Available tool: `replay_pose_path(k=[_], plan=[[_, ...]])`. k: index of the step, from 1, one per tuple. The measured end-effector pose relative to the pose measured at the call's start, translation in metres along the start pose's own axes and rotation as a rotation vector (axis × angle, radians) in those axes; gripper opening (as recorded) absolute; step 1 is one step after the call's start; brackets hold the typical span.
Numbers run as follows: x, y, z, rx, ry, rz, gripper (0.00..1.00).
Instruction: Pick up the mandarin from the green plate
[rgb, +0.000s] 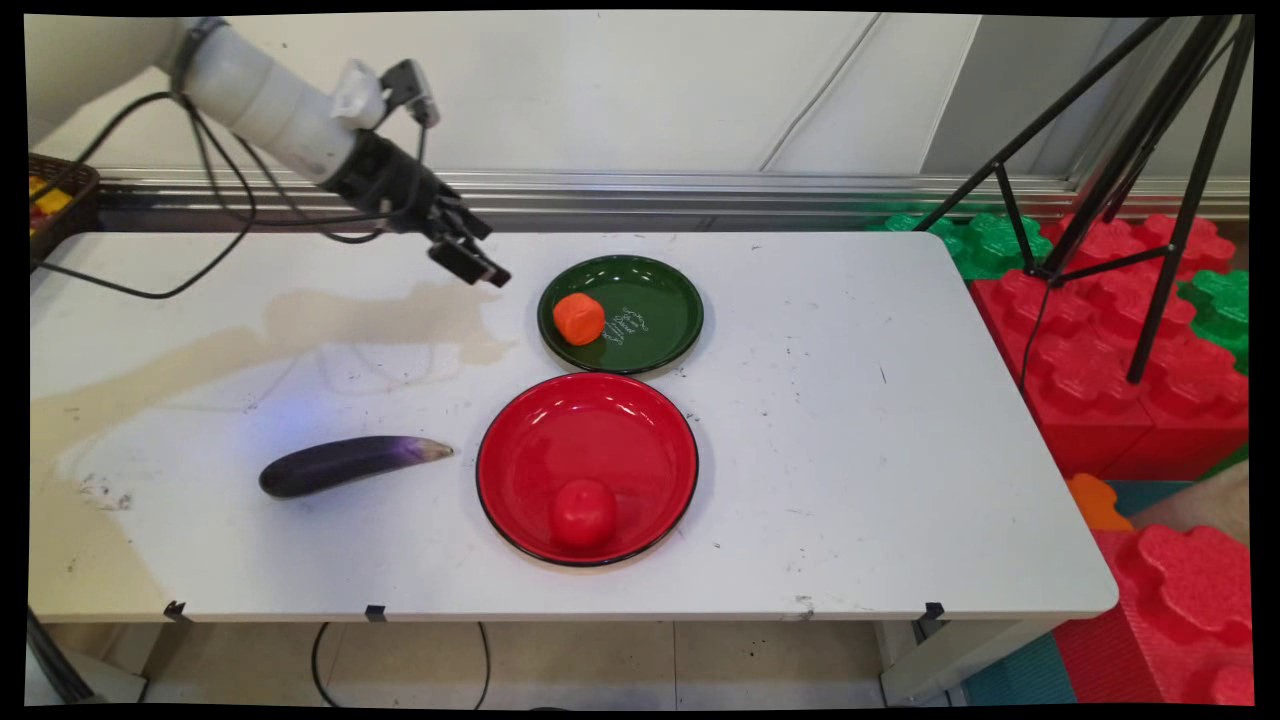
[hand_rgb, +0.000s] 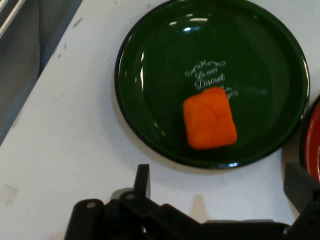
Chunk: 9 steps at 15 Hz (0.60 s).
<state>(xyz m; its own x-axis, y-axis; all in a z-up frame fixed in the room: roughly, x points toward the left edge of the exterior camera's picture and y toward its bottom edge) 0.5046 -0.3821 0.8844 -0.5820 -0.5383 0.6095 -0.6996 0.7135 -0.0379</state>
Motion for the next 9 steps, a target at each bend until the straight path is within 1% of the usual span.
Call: replay_pose_path(k=[3, 9], plan=[[0.009, -0.002, 0.025, -0.007, -0.006, -0.005, 1.00], [0.018, -0.003, 0.083, -0.022, -0.044, -0.031, 1.00]])
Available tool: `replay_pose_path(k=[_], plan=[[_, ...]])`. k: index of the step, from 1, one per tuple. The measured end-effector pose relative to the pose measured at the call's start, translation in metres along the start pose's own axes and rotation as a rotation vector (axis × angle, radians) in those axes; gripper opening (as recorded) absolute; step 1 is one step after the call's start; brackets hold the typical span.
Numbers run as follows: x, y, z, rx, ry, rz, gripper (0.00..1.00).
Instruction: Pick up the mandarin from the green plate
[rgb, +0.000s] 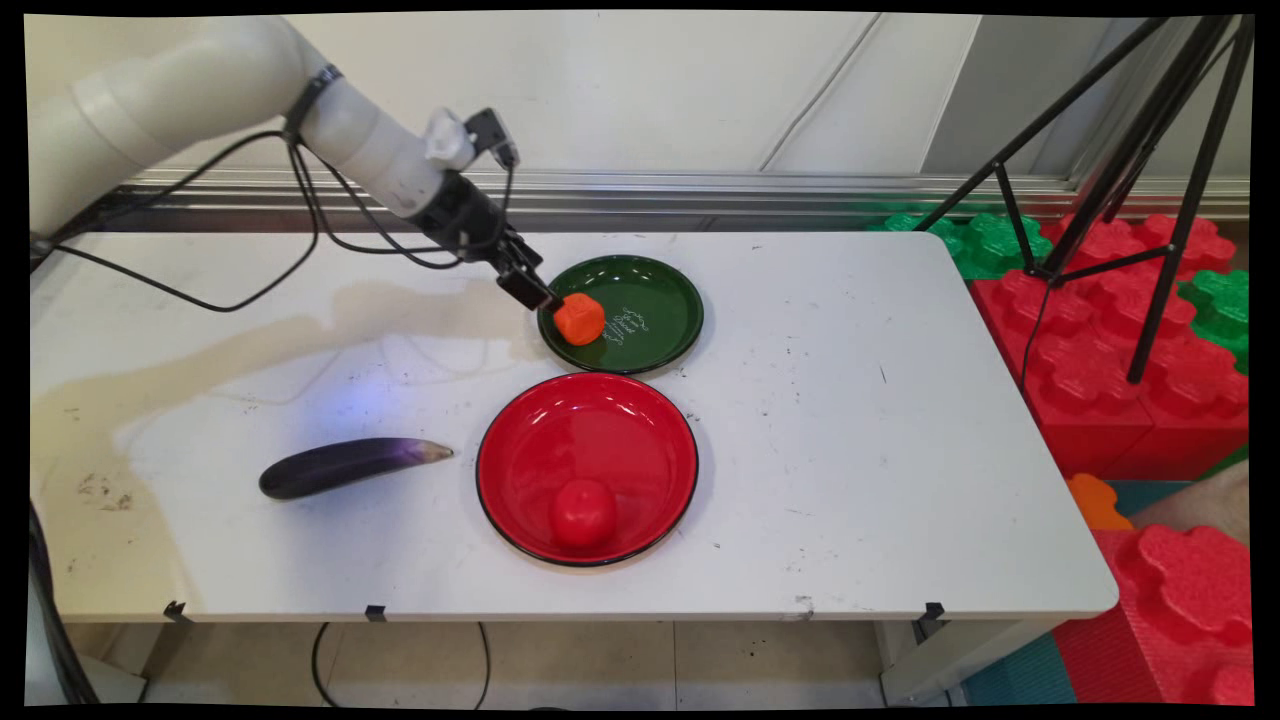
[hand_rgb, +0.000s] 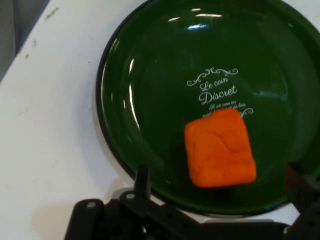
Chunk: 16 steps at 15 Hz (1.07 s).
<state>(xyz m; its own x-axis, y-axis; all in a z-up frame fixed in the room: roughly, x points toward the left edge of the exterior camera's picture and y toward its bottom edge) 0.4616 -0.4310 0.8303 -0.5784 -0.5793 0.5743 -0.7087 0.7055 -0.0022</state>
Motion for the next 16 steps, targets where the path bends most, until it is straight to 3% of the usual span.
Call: replay_pose_path(k=[6, 16], plan=[[0.008, 0.000, 0.039, -0.014, -0.025, -0.013, 1.00], [0.014, -0.002, 0.073, -0.020, -0.051, -0.020, 1.00]])
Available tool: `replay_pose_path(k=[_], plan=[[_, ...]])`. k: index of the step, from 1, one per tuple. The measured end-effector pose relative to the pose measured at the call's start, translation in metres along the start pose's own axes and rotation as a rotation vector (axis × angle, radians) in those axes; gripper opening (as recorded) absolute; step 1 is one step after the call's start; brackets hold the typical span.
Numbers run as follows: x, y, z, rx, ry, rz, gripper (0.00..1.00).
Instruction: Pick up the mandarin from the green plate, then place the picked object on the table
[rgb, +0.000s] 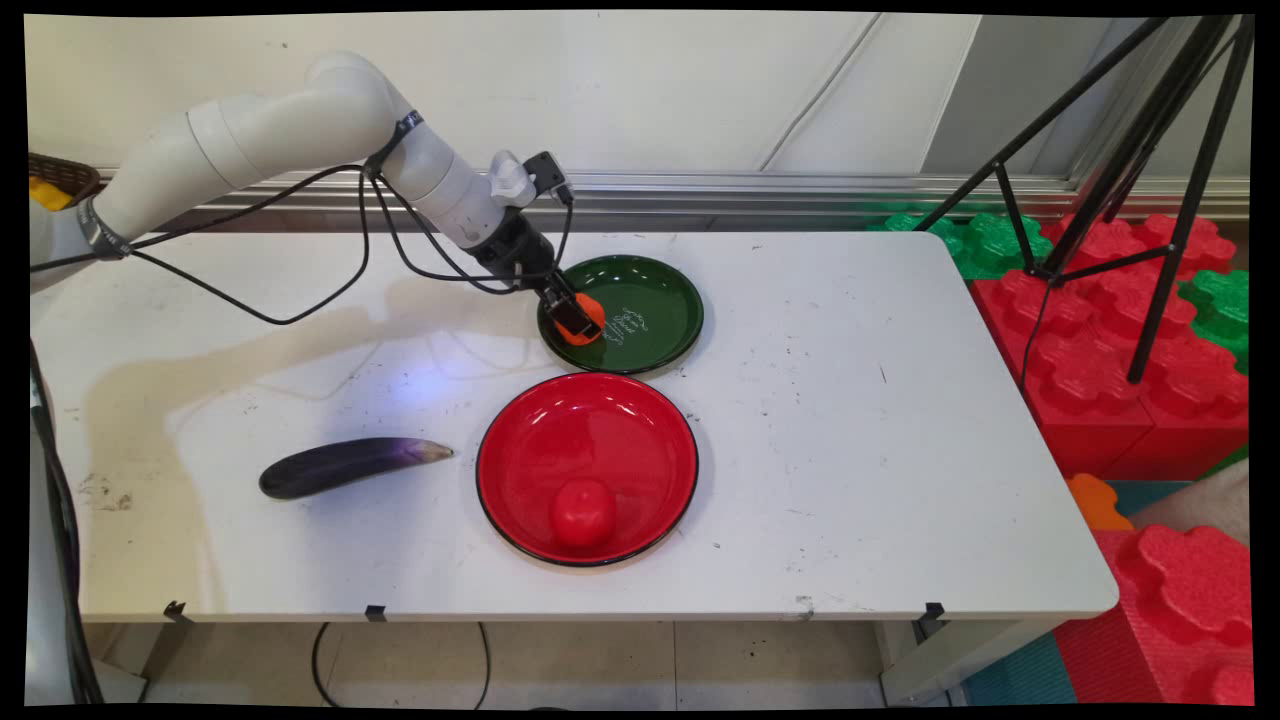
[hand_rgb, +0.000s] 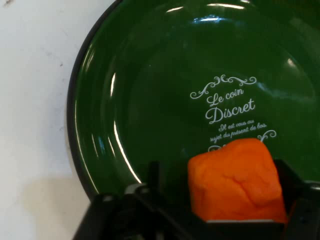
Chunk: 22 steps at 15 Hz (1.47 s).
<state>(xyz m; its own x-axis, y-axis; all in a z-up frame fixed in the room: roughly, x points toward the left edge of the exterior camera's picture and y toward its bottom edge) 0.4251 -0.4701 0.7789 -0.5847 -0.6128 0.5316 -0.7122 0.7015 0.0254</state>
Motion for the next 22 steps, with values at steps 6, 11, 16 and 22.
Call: replay_pose_path(k=[6, 11, 16, 22], plan=[[0.003, 0.000, 0.005, -0.001, 0.001, -0.007, 0.00], [0.005, 0.000, -0.005, 0.005, 0.012, -0.019, 0.00], [0.001, 0.004, -0.039, 0.005, 0.035, -0.019, 0.00], [-0.009, 0.009, -0.080, 0.000, 0.038, -0.004, 0.00]])
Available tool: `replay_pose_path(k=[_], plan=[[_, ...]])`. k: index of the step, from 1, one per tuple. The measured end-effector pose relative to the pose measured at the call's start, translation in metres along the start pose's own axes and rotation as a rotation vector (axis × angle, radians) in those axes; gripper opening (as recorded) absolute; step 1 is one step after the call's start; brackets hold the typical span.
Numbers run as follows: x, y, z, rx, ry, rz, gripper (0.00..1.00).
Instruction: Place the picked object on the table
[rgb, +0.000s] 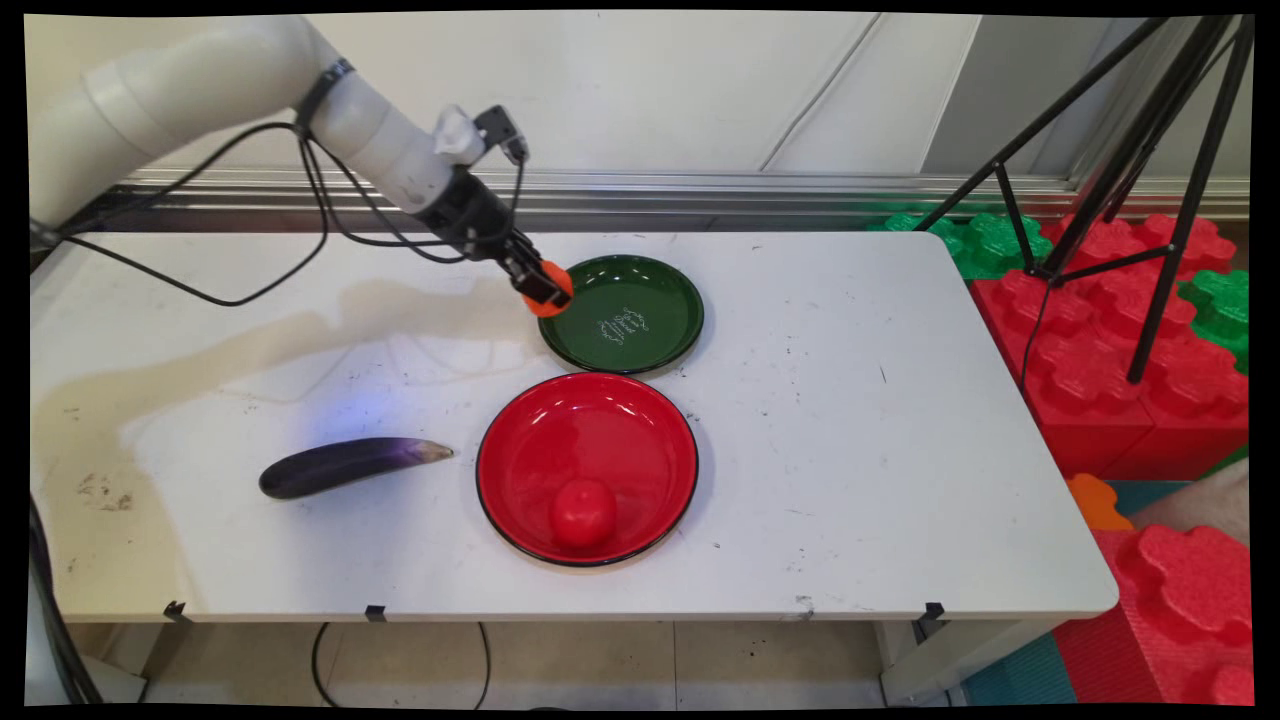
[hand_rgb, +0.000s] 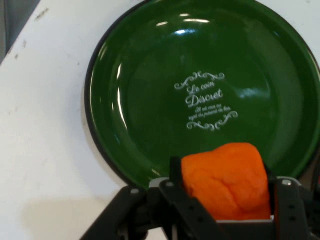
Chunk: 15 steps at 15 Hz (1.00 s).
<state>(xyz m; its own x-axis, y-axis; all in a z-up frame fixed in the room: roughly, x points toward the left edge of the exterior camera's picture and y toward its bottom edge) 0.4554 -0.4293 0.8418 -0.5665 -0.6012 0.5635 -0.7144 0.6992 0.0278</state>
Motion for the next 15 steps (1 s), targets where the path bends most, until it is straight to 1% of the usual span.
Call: replay_pose_path(k=[5, 7, 11, 15], plan=[[-0.014, 0.004, -0.040, 0.000, -0.017, 0.033, 0.00], [-0.020, 0.005, -0.050, -0.001, -0.031, 0.045, 0.00], [-0.043, 0.005, -0.074, -0.006, -0.084, 0.079, 0.00], [-0.064, 0.002, -0.082, -0.015, -0.128, 0.091, 0.00]])
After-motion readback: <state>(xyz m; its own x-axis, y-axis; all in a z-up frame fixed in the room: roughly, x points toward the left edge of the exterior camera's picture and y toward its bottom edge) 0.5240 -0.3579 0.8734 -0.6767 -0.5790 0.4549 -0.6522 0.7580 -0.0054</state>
